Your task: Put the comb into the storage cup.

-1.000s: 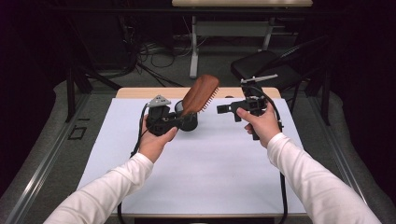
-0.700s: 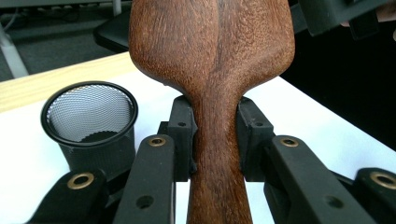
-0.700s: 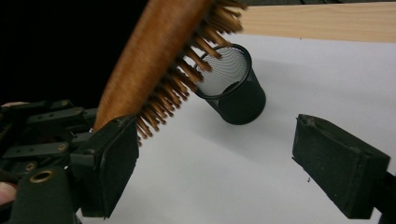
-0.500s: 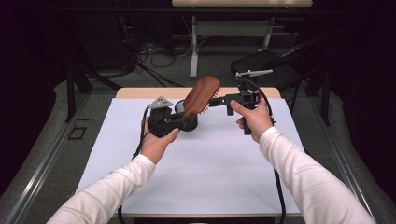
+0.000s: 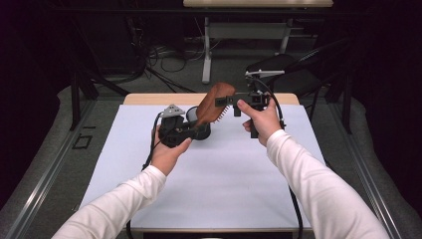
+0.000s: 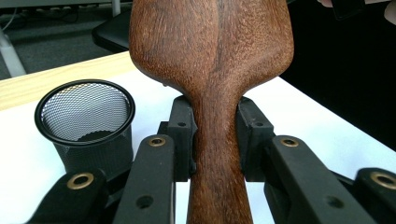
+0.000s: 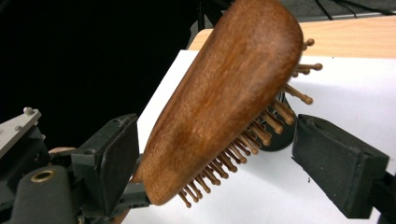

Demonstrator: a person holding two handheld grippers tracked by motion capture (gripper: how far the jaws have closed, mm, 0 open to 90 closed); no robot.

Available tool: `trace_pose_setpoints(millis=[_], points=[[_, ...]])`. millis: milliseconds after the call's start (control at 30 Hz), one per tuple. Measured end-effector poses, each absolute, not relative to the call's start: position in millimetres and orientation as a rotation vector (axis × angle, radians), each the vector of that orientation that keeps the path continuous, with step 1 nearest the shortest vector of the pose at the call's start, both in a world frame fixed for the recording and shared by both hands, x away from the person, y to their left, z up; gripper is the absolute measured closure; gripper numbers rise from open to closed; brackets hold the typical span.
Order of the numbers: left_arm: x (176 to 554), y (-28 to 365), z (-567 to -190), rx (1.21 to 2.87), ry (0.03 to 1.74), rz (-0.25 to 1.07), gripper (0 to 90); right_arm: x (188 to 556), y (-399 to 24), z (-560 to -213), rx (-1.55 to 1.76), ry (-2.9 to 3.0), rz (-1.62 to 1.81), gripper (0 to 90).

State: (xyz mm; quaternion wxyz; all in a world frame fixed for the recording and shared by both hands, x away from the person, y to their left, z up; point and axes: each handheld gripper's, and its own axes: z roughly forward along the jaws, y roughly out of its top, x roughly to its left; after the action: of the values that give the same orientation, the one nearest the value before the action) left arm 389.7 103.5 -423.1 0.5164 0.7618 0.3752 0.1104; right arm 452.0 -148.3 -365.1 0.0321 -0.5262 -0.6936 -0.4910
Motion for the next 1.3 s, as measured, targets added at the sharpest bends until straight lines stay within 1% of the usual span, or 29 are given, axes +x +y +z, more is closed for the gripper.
trace_pose_setpoints(millis=[267,367,600,1067,1200,1300], points=[[391.4,106.5,-422.4,1.805,0.911,0.262,71.2,456.8,-141.1,-364.9,-1.645,-2.094,-1.576,15.7],[391.6,106.9,-422.4,1.804,0.911,0.269,71.2,458.4,-139.2,-364.9,-1.648,-2.087,-1.597,18.0],[391.6,107.1,-422.2,1.803,0.907,0.27,71.1,461.6,-135.0,-368.4,-1.665,-2.061,-1.599,20.0],[392.5,105.4,-423.8,1.799,0.908,0.265,71.1,467.4,-137.2,-373.8,-1.71,-1.939,-1.575,23.3],[392.8,105.2,-424.0,1.796,0.908,0.261,71.1,467.6,-138.4,-376.0,-1.723,-1.916,-1.588,26.7],[391.8,103.6,-424.0,1.797,0.903,0.262,71.1,468.8,-139.3,-378.1,-1.732,-1.908,-1.57,27.1]])
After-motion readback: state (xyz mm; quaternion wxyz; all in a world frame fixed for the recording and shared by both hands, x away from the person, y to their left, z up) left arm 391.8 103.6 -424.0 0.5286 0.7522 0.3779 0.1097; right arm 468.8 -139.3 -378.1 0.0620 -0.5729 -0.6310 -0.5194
